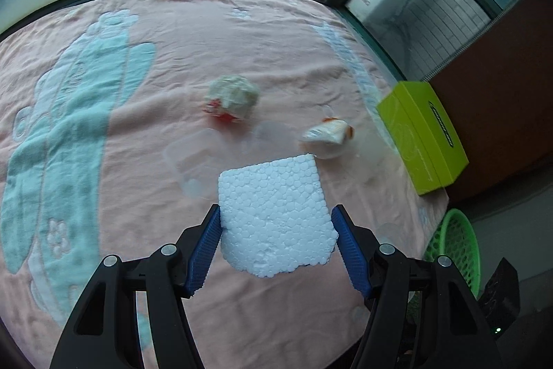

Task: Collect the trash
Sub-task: 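Drop the clear round dish into the basket with the right tool while the left holds foam, then lower the foam block into the green basket and open the left tool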

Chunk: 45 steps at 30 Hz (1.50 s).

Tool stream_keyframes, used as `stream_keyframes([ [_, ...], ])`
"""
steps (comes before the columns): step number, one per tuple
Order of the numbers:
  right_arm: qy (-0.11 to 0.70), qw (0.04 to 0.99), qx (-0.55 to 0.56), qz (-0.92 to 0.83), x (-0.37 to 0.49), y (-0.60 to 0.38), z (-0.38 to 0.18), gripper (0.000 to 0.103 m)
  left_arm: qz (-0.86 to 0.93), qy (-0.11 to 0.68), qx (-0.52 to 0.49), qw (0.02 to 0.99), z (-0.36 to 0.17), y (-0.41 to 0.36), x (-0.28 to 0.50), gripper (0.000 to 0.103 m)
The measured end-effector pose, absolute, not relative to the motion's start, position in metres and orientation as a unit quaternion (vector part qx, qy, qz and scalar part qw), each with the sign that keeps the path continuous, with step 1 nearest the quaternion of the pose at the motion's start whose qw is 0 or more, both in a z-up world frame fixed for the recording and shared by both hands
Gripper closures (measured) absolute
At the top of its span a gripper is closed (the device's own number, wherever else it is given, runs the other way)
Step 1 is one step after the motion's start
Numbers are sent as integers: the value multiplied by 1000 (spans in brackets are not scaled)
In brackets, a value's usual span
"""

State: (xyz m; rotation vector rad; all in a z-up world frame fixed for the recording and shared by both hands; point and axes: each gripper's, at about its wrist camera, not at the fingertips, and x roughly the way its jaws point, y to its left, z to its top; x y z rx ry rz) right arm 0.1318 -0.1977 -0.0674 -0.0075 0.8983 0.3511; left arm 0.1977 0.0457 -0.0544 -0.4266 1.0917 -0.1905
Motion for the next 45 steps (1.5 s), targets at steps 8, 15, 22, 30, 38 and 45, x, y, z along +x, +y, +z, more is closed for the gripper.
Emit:
stream_keyframes([
  [8,415,903,15,110,111,-264,-45,13,-144,513,-167,830,-36,-24,201,41],
  [15,404,913,30,48,92,-330,-36,13,-192,511,-129,828,-20,-88,198,41],
  [22,406,912,45,-18,73,-397,-38,13,-242,509,-90,821,-7,-161,192,41],
  [30,413,905,64,-75,50,-457,-47,14,-282,501,-42,818,1,-233,177,41],
  [38,410,902,86,-100,35,-484,-52,15,-303,500,-7,811,-1,-279,166,41],
  [45,405,904,82,-110,21,-487,-44,15,-312,505,16,804,-7,-304,159,41],
])
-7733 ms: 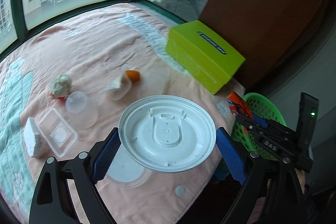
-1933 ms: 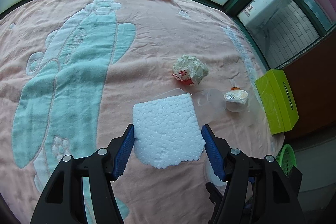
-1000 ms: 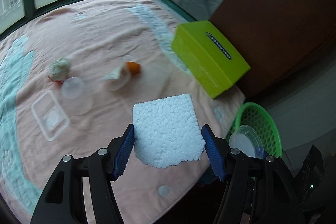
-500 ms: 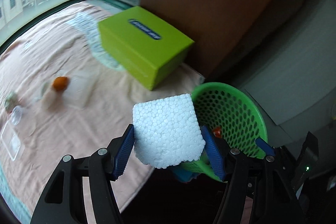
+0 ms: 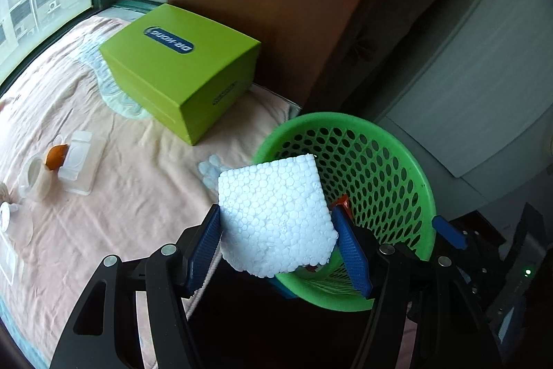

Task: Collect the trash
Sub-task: 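Lower the foam block into the green basket and open the left tool, then move both tools back over the table toward the remaining items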

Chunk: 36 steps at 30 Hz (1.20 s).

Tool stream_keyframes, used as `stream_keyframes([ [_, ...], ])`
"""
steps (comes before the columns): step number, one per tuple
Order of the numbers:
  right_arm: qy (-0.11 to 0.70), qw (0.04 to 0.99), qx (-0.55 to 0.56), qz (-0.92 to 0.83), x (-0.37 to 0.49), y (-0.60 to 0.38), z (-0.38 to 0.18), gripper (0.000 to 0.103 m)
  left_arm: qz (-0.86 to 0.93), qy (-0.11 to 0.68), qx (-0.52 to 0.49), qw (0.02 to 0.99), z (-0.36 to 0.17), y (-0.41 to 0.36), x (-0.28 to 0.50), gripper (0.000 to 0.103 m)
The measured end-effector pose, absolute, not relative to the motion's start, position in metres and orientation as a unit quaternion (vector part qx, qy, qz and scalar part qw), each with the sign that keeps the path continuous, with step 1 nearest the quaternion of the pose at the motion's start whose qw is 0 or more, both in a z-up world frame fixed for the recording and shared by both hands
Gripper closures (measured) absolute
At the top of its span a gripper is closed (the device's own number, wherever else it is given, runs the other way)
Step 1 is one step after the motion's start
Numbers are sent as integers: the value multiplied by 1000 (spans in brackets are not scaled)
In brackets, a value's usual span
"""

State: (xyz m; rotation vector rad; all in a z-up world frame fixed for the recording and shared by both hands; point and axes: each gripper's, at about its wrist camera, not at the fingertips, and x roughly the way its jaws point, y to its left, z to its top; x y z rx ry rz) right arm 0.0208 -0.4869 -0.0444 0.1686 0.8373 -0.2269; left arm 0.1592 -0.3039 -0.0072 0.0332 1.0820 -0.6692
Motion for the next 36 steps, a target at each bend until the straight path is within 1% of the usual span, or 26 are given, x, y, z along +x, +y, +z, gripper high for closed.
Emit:
stream_keyframes([
  [11,400,903,102,-116,-13,-497,-48,15,-330,500,62,798,-24,-347,144,41],
  [13,401,903,101,-118,-16,-497,-49,15,-335,498,72,797,-26,-355,139,39],
  [16,399,903,106,-117,-21,-498,-50,15,-331,486,85,804,-26,-361,133,24],
  [20,396,904,111,-116,-26,-497,-48,15,-332,478,94,808,-24,-360,127,24],
  [27,390,911,107,-85,-19,-476,-43,15,-287,470,66,832,-17,-308,134,23],
  [32,387,916,97,-49,-1,-445,-38,15,-212,459,39,862,-14,-237,143,22],
  [36,384,919,89,-18,12,-412,-35,15,-154,464,8,872,-19,-176,149,22],
])
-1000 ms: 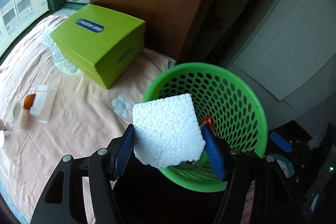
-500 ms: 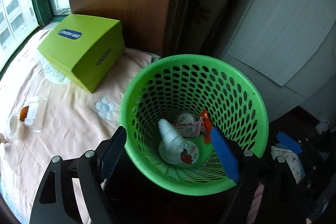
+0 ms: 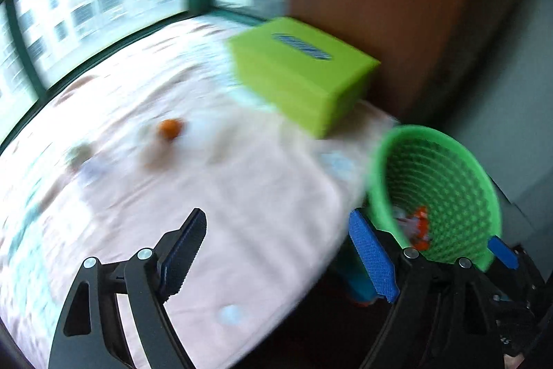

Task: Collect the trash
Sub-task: 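Move both tools back over the table toward the remaining items, then grasp the clear rectangular plastic tray with the left tool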

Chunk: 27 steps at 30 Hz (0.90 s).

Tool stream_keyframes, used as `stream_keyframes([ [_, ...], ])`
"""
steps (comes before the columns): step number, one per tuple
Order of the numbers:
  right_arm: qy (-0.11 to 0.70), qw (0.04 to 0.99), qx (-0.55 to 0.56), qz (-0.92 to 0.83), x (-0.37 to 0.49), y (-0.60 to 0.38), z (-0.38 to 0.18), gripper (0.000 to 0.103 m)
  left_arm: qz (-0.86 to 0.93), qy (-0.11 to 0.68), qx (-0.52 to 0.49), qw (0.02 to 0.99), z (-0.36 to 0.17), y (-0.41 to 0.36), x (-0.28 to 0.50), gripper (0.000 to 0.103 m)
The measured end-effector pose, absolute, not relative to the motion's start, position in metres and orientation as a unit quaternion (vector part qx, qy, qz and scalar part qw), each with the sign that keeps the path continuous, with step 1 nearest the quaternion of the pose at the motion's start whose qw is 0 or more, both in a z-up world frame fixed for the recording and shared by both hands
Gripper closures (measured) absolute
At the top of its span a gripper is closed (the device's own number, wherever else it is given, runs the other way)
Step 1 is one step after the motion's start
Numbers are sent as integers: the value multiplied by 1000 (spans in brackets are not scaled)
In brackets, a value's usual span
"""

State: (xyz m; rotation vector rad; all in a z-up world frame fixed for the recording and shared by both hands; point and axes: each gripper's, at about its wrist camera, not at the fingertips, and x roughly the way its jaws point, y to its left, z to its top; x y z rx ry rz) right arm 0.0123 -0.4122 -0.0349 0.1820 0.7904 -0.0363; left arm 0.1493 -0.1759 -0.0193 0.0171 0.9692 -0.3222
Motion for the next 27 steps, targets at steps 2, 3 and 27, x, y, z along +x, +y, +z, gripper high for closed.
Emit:
stream_keyframes([
  [2,383,920,86,2,18,-392,-33,15,-116,466,-6,877,-24,-140,152,22],
  [3,383,920,84,8,19,-386,-33,15,-99,470,-13,877,-27,-125,153,22],
  [27,423,896,53,124,101,-265,-54,15,70,549,-133,822,-103,56,237,22],
])
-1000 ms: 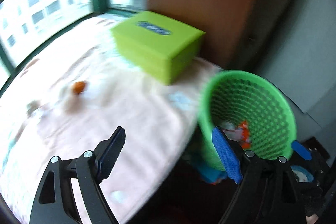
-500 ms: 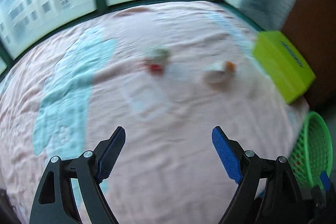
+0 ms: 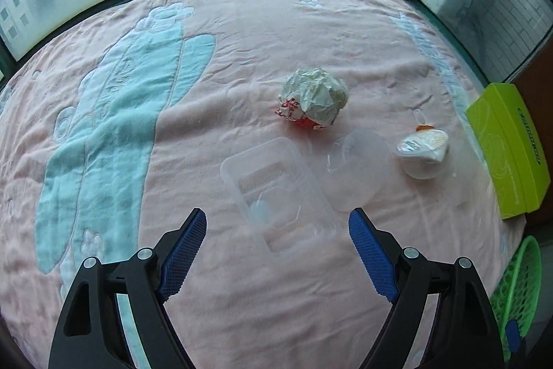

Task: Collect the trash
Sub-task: 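Grasp the clear rectangular plastic tray with the left tool, then grasp the upturned clear plastic cup with the right tool while the left holds the tray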

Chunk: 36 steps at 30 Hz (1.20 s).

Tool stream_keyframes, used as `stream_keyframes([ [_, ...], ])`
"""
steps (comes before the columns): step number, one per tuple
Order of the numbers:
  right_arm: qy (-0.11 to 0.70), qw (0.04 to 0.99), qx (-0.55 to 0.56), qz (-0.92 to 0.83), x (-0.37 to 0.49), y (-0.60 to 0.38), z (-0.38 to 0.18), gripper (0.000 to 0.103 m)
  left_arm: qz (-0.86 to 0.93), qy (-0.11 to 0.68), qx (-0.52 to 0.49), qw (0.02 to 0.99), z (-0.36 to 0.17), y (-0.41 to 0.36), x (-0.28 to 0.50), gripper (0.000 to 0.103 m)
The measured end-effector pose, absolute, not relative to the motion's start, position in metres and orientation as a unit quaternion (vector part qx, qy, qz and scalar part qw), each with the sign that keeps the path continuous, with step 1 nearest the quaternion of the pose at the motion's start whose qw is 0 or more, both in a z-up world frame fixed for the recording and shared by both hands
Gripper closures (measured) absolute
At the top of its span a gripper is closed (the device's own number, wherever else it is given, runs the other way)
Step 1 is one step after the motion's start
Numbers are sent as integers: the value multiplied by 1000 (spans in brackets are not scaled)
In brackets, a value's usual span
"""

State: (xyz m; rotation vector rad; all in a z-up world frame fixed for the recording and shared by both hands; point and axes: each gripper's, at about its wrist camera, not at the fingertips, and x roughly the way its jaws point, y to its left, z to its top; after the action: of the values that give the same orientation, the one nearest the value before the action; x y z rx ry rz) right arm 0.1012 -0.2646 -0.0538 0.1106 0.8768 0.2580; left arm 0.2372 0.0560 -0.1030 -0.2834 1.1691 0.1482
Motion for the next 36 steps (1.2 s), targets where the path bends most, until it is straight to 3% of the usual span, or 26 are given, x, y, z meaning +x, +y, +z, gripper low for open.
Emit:
stream_keyframes([
  [13,441,885,51,143,122,-246,-63,15,62,571,-147,805,-126,56,258,19],
  [17,446,882,39,148,130,-238,-67,15,45,576,-156,801,-132,57,258,40],
  [25,451,876,21,169,149,-214,-71,15,33,551,-164,818,-114,70,240,45],
  [36,446,865,-1,229,189,-152,-72,24,54,505,-165,846,-85,104,202,48],
])
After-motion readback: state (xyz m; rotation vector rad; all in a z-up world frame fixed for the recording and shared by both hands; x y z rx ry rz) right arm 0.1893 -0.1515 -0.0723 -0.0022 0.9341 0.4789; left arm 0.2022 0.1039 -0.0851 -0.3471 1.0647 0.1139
